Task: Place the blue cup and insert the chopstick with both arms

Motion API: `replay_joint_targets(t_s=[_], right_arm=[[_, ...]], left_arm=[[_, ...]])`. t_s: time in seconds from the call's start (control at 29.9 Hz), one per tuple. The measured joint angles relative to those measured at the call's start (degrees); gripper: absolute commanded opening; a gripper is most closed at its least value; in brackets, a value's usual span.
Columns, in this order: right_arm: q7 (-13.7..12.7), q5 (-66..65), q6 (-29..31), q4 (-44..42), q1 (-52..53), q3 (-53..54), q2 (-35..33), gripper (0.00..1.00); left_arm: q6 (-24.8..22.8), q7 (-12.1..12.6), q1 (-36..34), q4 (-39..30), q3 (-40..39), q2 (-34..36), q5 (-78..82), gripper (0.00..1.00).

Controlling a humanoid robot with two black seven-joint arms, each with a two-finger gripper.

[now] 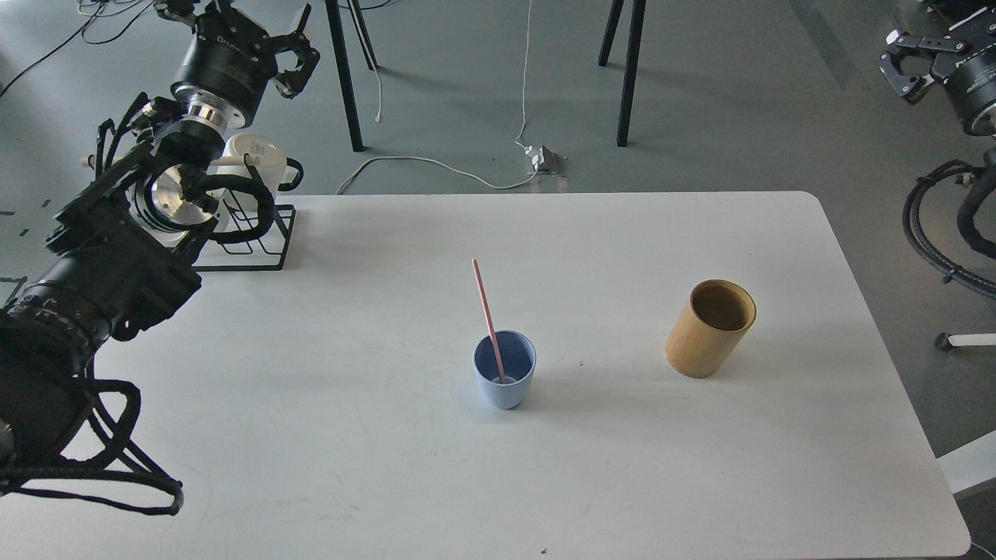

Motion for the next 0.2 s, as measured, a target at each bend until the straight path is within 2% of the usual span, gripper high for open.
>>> replay_joint_targets(t_s=[0.2], right_arm=[[-0.18, 1.20, 0.71, -3.23, -0.28, 1.41, 2.41, 1.00]], left_arm=[[0.00, -0.02, 0.04, 0.64, 0.24, -0.06, 0.27, 0.99]])
